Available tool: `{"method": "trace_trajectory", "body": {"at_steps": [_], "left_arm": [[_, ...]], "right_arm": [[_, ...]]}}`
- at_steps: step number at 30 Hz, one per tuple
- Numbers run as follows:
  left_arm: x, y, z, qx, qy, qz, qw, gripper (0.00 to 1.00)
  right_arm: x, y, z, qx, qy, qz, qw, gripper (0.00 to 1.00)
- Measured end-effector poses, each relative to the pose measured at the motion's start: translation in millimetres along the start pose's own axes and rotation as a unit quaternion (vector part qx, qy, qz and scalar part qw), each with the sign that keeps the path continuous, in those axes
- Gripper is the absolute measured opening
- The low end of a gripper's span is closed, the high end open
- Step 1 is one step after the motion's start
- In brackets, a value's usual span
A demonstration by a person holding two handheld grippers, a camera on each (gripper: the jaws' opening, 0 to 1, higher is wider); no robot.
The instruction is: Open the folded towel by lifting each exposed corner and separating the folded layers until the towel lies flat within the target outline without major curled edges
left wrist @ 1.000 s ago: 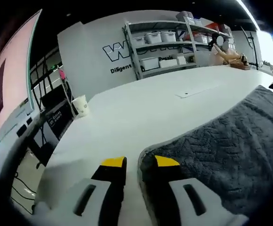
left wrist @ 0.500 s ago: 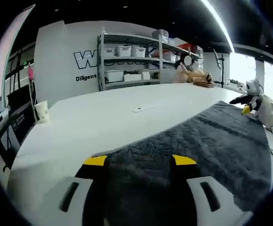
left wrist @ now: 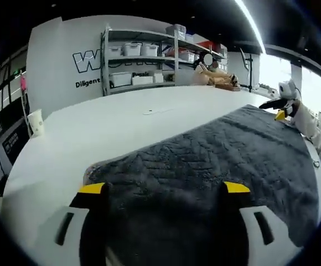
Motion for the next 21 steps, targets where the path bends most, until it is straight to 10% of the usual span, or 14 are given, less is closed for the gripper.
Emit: {"method": "trace_trajectory", "body": {"at_steps": [13, 21], "left_arm": [[-3, -3.2, 1.0, 0.006, 0.004, 0.003, 1.0, 0.79], [-4, -5.3, 0.9, 0.006, 0.006, 0.005, 1.0, 0.79]], "right_arm": [[3, -4, 1.4, -0.007, -0.004, -0.008, 0.9999, 0.99], [8, -25, -21.6, -0.06, 0.034, -0.075, 0.9948, 0.97]]}}
Point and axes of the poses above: the point that each gripper's makers call its tool centre point, and the gripper's own axes: x roughly forward along the fingers, y roughly to its right, z roughly out of its underside, the point moved 6 cm from there along -x, roughly backward along the fingers, and after that the axes turned 5 degrees about y, right-handed, at the moved point
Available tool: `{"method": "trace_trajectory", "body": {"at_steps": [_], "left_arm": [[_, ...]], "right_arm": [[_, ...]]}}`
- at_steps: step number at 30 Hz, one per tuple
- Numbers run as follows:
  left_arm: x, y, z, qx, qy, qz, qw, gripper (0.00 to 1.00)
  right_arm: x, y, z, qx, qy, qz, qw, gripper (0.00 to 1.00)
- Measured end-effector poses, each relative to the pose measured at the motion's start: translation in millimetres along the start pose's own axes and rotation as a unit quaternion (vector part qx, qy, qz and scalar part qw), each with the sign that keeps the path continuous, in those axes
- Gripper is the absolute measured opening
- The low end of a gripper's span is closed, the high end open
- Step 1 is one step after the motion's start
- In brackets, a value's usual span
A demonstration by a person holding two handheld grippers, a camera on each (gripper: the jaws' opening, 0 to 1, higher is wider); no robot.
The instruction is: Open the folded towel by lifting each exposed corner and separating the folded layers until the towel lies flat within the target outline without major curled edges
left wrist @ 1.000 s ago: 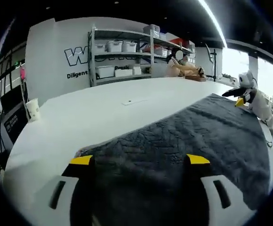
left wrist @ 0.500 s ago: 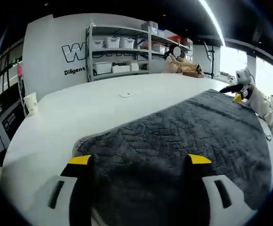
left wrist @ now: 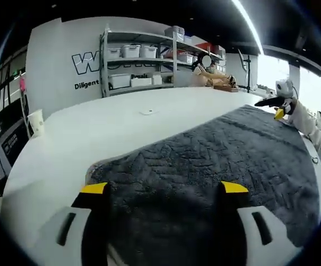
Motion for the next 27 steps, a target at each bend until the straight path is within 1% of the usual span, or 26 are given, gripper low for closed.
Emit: {"method": "trace_trajectory", "body": {"at_steps": [2, 3, 5, 8, 10, 13, 17, 19, 20, 22, 24, 25, 26, 27], "left_arm": [[0, 0.1, 0.0, 0.0, 0.0, 0.0, 1.0, 0.79], [0, 0.4, 0.0, 0.0, 0.0, 0.001, 1.0, 0.79], [0, -0.5, -0.3, 0.0, -0.001, 0.0, 1.0, 0.79], [-1, 0.8, 0.0, 0.0, -0.001, 0.0, 1.0, 0.79], [-1, 2.3, 0.4, 0.0, 0.0, 0.0, 1.0, 0.79], [-1, 3.0, 0.7, 0.0, -0.001, -0.001, 1.0, 0.79], [-2, 3.0, 1.0, 0.0, -0.001, 0.0, 1.0, 0.79], [-2, 3.1, 1.0, 0.0, -0.001, -0.001, 1.0, 0.79], [-2, 2.9, 1.0, 0.001, -0.002, 0.0, 1.0, 0.79], [-1, 3.0, 1.0, 0.002, -0.001, 0.0, 1.0, 0.79], [-1, 2.1, 0.9, 0.001, 0.0, 0.001, 1.0, 0.79], [-1, 1.8, 0.8, 0.001, 0.0, 0.001, 1.0, 0.79], [-1, 1.4, 0.6, 0.002, -0.001, 0.001, 1.0, 0.79], [-1, 1.1, 0.4, 0.002, -0.001, 0.001, 1.0, 0.79]], "right_arm": [[2, -4, -7.2, -0.001, 0.012, -0.014, 0.9998, 0.96], [4, -10, -15.4, -0.003, 0.028, -0.034, 0.999, 0.94], [7, -22, -30.4, -0.005, 0.049, -0.07, 0.9964, 0.9], [12, -32, -50.6, -0.007, 0.076, -0.1, 0.9921, 0.88], [16, -36, -62.5, -0.014, 0.091, -0.116, 0.989, 0.83], [23, -44, -77.6, -0.033, 0.089, -0.139, 0.9857, 0.75], [37, -56, -97.8, -0.072, 0.089, -0.161, 0.9803, 0.75], [46, -60, -106.5, -0.079, 0.091, -0.164, 0.9791, 0.72], [52, -64, -111.8, -0.084, 0.095, -0.173, 0.9767, 0.71], [61, -70, -119.3, -0.086, 0.1, -0.191, 0.9727, 0.68], [70, -76, -125.2, -0.091, 0.103, -0.201, 0.9699, 0.66], [77, -80, -128.2, -0.095, 0.101, -0.206, 0.9685, 0.66], [80, -81, -129.2, -0.099, 0.1, -0.209, 0.9677, 0.65], [90, -86, -132.6, -0.11, 0.096, -0.221, 0.9642, 0.64]]}}
Point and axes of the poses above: the point that each gripper's makers call its tool centre point, and the gripper's own axes: x roughly forward along the fingers, y roughly to its right, z roughly out of its underside, the point moved 6 cm from there along -x, roughly backward along the fingers, and after that the axes turned 5 degrees about y, right-handed, at the moved point
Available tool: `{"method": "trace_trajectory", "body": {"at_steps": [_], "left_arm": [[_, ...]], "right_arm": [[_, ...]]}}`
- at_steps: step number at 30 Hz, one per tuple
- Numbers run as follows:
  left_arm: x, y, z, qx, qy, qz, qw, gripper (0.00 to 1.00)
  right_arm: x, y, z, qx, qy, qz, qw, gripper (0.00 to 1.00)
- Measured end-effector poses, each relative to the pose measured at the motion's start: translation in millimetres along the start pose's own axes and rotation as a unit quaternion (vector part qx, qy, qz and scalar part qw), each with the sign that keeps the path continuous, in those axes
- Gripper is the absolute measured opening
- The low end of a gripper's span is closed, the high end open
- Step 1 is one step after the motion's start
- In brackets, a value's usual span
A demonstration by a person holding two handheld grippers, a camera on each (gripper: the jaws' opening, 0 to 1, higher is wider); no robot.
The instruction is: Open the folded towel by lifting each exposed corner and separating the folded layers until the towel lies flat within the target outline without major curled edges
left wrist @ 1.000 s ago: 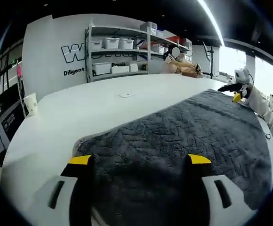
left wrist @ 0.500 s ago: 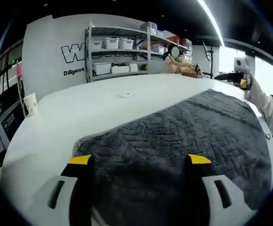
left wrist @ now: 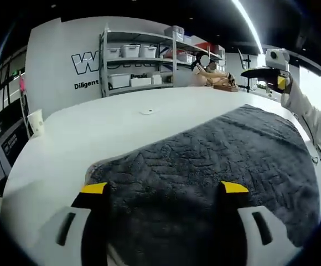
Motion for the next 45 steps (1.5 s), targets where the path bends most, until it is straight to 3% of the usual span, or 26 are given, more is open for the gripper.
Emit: {"method": "trace_trajectory", "body": {"at_steps": [6, 17, 27, 36, 45], "left_arm": [[0, -0.6, -0.6, 0.0, 0.0, 0.0, 1.0, 0.79], [0, -0.7, -0.6, 0.0, 0.004, 0.001, 1.0, 0.79], [1, -1.3, -0.9, 0.001, 0.006, 0.007, 1.0, 0.79], [1, -2.4, -0.9, 0.003, 0.007, 0.013, 0.9999, 0.79], [1, -2.1, -0.4, 0.003, 0.008, 0.014, 0.9999, 0.79]], "right_arm": [[39, 0, -3.7, -0.006, -0.006, -0.037, 0.9993, 0.54], [103, -11, 0.5, -0.011, -0.021, -0.087, 0.9959, 0.49], [153, -24, 21.2, -0.022, -0.043, -0.151, 0.9873, 0.48], [166, -23, 58.7, -0.013, -0.085, -0.17, 0.9817, 0.48], [159, -13, 75.4, -0.003, -0.099, -0.166, 0.9813, 0.46]]}}
Point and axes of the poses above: the point that each gripper's makers call its tool centre point, and the gripper's own axes: x roughly forward along the fingers, y roughly to its right, z roughly out of its underside, the point moved 6 cm from there along -x, roughly backward along the fingers, and after that the axes turned 5 degrees about y, right-handed, at the moved point
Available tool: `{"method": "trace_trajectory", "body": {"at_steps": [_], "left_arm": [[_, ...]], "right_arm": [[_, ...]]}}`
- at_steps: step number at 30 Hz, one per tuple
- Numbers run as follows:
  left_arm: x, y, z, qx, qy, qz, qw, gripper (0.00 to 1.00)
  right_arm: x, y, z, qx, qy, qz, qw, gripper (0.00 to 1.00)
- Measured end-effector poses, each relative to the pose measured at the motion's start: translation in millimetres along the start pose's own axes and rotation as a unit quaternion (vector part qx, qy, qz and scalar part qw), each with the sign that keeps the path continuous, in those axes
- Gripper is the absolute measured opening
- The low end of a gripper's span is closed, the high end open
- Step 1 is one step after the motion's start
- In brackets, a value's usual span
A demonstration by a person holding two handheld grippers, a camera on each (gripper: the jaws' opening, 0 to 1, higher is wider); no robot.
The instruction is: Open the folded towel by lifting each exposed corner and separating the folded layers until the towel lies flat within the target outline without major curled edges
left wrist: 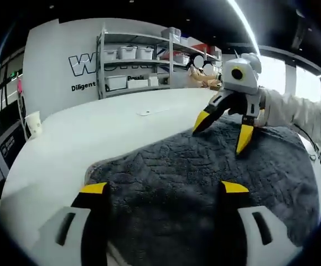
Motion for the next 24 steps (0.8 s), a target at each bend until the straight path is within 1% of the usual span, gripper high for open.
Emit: {"method": "trace_trajectory", "body": {"at_steps": [3, 4, 5, 8, 13, 24], "left_arm": [[0, 0.3, 0.2, 0.0, 0.0, 0.0, 1.0, 0.79], [0, 0.8, 0.3, 0.0, 0.001, 0.0, 1.0, 0.79], [-1, 1.0, 0.4, 0.0, 0.001, 0.0, 1.0, 0.79], [-1, 1.5, 0.5, -0.001, 0.002, -0.001, 1.0, 0.79], [-1, 1.3, 0.7, -0.002, 0.002, -0.001, 1.0, 0.8], [-1, 1.4, 0.8, -0.002, 0.003, 0.001, 1.0, 0.8]], "right_arm": [[-1, -1, 8.3, -0.005, -0.017, -0.001, 0.9998, 0.46], [-1, -1, 7.4, -0.006, -0.009, -0.002, 0.9999, 0.46], [-1, -1, 7.4, -0.001, -0.01, -0.003, 0.9999, 0.46], [-2, -3, 8.0, -0.012, -0.011, -0.004, 0.9999, 0.45], [-4, -3, 9.0, -0.011, -0.01, -0.006, 0.9999, 0.45], [-19, -2, 15.4, -0.012, -0.018, -0.014, 0.9997, 0.42]]}}
Point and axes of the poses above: the point that each gripper's makers call its tool centre point, and the gripper's own axes: x roughly forward along the fingers, y roughly to its right, z roughly out of its underside, the point moved 6 cm from there along -x, roughly backward along the fingers, and after that the axes turned 5 degrees about y, right-handed, at the moved point
